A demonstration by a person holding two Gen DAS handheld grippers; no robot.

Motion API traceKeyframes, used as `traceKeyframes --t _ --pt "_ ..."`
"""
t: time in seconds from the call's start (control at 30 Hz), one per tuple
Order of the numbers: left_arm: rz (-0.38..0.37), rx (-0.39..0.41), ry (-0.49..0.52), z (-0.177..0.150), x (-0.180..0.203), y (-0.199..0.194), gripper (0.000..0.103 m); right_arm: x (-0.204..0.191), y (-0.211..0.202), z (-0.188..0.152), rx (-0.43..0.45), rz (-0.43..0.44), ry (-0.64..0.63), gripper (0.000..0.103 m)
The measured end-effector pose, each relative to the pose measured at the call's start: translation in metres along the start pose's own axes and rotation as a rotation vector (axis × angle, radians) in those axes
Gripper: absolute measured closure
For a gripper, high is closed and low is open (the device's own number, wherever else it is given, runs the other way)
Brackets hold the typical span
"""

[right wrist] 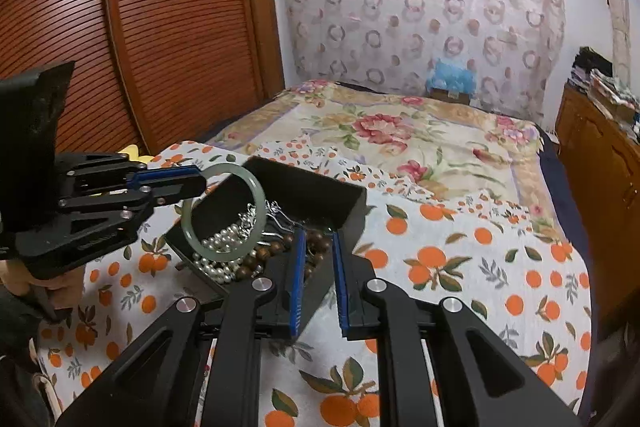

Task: Organize jewelry
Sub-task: 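Open both grippers to drop the bangle and bead bracelet into the box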

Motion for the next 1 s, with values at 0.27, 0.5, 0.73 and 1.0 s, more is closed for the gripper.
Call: traceKeyframes --t 0.27,0.5,0.73,1.0 --pt "-0.015 -0.046 0.02 -0.002 0.009 0.02 0.097 0.002 0.003 -0.009 -0.017 0.0 0.008 0.087" --pt "-0.023 -0.05 0.022 -0.002 0.01 0.023 0.096 -0.005 0.006 -0.011 -0.023 0.001 0.001 0.087" --pt "-0.033 -0.044 -0.001 -0.004 0.007 0.019 0.093 -0.012 0.006 -0.013 -0.028 -0.002 -0.007 0.087" --pt "-0.028 -0.021 -0.01 -0.009 0.006 0.004 0.087 -0.019 -0.003 -0.016 -0.005 -0.009 -0.013 0.087"
Point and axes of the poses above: each gripper's, at about its wrist camera, not at the fingertips, and y roughly the way its jaws point, x to its right, z to its top, the point moved 6 cm from there along y, roughly the way its jaws point, and after that the axes turned 10 degrees about -x, right-handed, at the moved point
